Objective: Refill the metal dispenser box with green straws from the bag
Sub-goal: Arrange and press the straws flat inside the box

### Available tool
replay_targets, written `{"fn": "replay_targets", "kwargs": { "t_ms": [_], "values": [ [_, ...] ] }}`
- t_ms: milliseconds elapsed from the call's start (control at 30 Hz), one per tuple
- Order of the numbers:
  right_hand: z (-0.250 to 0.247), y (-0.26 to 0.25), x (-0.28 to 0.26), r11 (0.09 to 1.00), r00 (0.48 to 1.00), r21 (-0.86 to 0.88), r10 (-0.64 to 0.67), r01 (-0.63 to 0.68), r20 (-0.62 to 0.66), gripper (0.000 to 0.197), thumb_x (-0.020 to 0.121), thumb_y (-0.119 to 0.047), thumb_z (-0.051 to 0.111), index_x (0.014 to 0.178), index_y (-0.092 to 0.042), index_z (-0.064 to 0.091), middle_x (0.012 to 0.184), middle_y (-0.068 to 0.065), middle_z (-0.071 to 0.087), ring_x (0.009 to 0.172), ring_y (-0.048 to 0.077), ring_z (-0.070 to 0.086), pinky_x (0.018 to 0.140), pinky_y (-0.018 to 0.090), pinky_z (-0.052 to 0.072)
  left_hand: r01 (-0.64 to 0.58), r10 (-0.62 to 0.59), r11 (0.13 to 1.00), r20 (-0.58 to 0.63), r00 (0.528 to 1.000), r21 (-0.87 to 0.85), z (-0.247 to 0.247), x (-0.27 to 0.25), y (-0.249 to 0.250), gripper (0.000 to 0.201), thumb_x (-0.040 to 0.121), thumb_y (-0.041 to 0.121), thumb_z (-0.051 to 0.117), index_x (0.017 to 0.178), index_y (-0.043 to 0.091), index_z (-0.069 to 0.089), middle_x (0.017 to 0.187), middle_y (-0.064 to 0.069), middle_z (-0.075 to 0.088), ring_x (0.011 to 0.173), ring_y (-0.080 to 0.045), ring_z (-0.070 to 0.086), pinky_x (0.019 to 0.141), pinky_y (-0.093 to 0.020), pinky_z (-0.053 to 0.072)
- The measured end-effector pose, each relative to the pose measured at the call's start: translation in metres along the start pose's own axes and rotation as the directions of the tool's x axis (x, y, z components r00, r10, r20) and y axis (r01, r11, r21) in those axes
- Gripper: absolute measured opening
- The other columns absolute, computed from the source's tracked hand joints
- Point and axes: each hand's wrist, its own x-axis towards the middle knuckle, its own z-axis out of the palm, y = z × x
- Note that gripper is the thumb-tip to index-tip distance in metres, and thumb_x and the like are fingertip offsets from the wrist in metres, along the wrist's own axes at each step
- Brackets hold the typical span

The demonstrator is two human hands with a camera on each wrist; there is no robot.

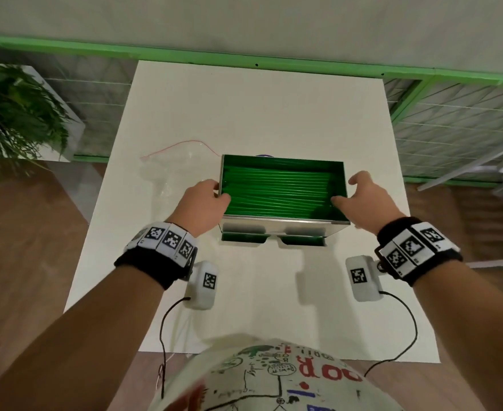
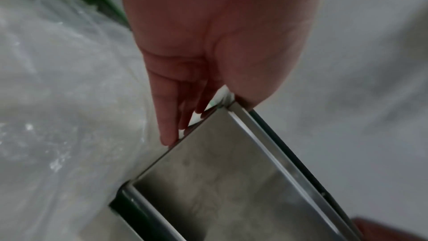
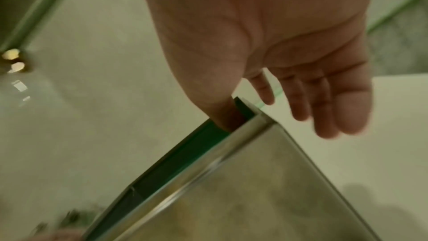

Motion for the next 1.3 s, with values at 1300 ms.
{"fn": "replay_targets", "kwargs": {
  "t_ms": [1300],
  "values": [
    [-0.034,0.003,-0.052,0.962,0.996,0.26,-0.089,0.088,-0.008,0.03,0.079,0.001,0.054,0.084,-0.017,0.078,0.077,0.018,0.075,0.07,0.035,0.075,0.061,0.049,0.063,0.121,-0.102,0.979,0.123,0.987,-0.162,-0.042,-0.042,0.046,0.017,0.088,0.003,0.063,0.092,-0.013,0.067,0.092,-0.031,0.074,0.067,-0.035,0.077,0.07,-0.052,0.065]
  ]
}}
